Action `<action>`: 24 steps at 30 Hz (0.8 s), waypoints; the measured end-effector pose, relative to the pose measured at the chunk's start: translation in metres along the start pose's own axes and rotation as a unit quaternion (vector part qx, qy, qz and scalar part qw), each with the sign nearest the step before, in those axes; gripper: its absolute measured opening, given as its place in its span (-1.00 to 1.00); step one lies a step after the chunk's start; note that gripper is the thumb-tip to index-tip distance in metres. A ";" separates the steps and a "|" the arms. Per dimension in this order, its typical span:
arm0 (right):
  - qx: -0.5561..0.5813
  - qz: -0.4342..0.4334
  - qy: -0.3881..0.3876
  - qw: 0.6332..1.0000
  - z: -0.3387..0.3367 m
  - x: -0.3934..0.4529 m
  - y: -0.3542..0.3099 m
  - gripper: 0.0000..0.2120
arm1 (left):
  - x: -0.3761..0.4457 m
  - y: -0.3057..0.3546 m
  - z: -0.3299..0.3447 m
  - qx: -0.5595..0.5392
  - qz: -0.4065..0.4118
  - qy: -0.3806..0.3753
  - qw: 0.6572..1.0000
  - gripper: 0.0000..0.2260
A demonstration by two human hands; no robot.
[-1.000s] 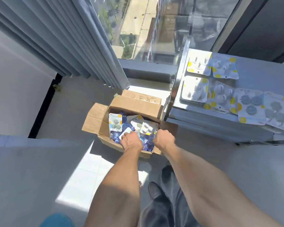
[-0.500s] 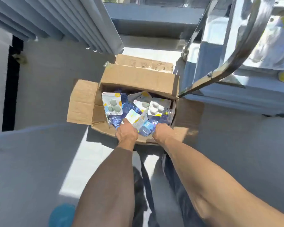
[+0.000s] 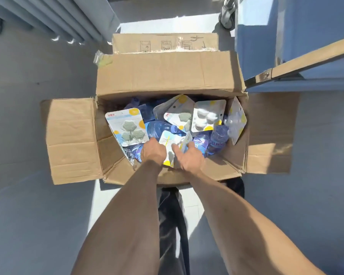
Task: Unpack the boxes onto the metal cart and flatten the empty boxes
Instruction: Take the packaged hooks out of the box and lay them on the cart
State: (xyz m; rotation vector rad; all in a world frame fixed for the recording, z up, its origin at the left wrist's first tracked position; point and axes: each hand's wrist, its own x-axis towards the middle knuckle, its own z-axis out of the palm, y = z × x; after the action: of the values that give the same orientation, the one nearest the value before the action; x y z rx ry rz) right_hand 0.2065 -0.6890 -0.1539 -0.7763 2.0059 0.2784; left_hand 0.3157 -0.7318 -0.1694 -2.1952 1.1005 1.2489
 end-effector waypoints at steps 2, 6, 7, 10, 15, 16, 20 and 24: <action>0.015 0.000 0.020 1.000 0.013 -0.001 -0.005 -0.55 | 0.010 -0.009 0.009 -0.027 0.008 -0.035 0.999 -0.69; 0.073 0.083 0.111 0.988 0.011 -0.009 0.001 -0.65 | 0.012 -0.023 0.016 -0.107 0.006 -0.070 0.992 -0.69; 0.088 0.100 0.138 0.981 0.008 -0.010 0.008 -0.61 | 0.009 -0.024 0.018 -0.139 0.003 -0.094 0.986 -0.67; 0.079 0.101 0.197 0.972 -0.002 -0.012 0.029 -0.51 | -0.001 -0.020 0.024 -0.236 -0.046 -0.163 0.957 -0.68; -0.099 0.055 0.162 0.980 -0.002 -0.005 0.054 -0.15 | -0.020 -0.013 0.046 -0.146 0.013 -0.161 0.976 -0.80; -0.139 0.044 0.154 0.977 0.001 -0.005 0.056 -0.18 | -0.021 -0.012 0.050 -0.150 0.016 -0.154 0.976 -0.80; -0.255 -0.032 0.138 0.956 0.013 -0.004 0.056 -0.58 | -0.012 -0.018 0.073 -0.221 0.005 -0.148 0.964 -0.79; -0.236 -0.041 0.097 0.966 0.008 0.001 0.048 -0.65 | -0.003 -0.025 0.082 -0.278 -0.009 -0.145 0.950 -0.83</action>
State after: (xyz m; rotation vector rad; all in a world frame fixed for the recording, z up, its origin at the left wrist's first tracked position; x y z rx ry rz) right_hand 0.1816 -0.6491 -0.1644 -1.2216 2.1096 0.6694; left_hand 0.2901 -0.6616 -0.2117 -2.2716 0.6607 1.9872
